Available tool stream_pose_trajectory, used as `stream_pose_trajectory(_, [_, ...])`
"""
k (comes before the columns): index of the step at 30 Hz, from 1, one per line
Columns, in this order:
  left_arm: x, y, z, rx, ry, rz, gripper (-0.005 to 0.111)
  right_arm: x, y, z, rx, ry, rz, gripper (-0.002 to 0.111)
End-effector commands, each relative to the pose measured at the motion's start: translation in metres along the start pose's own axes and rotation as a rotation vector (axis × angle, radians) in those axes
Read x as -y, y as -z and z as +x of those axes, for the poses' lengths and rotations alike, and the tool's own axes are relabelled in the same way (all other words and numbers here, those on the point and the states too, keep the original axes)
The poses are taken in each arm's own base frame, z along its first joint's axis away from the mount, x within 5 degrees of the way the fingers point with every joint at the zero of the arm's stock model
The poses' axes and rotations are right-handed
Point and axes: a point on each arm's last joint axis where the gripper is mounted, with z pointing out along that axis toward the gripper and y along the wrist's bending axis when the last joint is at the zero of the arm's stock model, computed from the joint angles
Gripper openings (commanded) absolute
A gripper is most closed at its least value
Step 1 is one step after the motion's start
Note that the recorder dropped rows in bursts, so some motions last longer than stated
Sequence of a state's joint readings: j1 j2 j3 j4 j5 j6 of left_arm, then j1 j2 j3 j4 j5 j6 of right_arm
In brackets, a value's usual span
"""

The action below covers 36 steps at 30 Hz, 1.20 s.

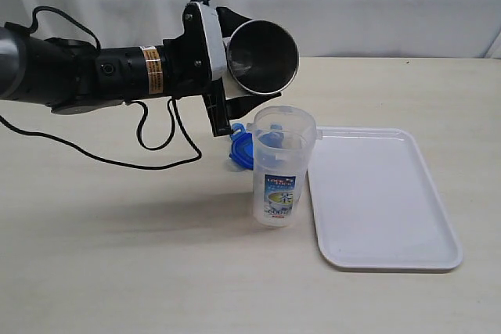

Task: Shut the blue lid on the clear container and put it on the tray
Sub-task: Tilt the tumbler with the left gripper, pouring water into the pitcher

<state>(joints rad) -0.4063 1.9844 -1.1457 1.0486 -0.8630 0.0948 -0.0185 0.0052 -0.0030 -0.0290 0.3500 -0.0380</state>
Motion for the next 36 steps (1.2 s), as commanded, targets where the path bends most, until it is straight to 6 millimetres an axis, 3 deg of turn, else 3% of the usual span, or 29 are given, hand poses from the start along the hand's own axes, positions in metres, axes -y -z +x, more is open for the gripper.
stream_pose_trajectory(1, [-0.0102, 0.0009, -0.0122, 0.066, -0.045, -0.046, 0.0, 0.0002, 0.0001, 0.0003, 0.007, 0.0, 0.004, 0.005])
stream_pose_trajectory(36, [-0.0104, 0.0009, -0.0121, 0.061, -0.259, -0.055, 0.0, 0.0002, 0.0001, 0.0003, 0.007, 0.0, 0.004, 0.005])
